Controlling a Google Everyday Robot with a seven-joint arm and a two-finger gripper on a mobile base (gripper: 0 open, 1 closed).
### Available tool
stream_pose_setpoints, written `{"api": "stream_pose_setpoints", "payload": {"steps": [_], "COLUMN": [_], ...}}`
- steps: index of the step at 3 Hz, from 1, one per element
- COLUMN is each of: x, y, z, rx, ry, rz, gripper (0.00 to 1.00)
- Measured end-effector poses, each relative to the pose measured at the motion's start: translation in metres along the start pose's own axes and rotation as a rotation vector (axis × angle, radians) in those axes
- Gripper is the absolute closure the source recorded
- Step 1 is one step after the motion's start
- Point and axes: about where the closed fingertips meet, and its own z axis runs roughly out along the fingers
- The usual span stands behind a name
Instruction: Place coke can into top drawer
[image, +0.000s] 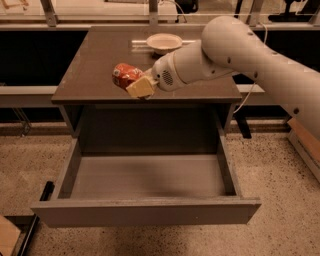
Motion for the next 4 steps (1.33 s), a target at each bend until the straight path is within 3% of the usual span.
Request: {"api": "stream_pose_setpoints", "payload": {"steps": [1,2,3,4], "x": [0.04,0.093,0.151,0.195], "y": [0.042,0.077,0.101,0.102], "z": [-0.017,-0.019,-0.004,0.027], "rx": [-0.173,-0.324,-0.376,-0.318], "ry": [0.055,0.134,0.207,0.216], "rz": [-0.031,0.012,0.109,0.219], "gripper": [1.0,1.0,1.0,1.0]}}
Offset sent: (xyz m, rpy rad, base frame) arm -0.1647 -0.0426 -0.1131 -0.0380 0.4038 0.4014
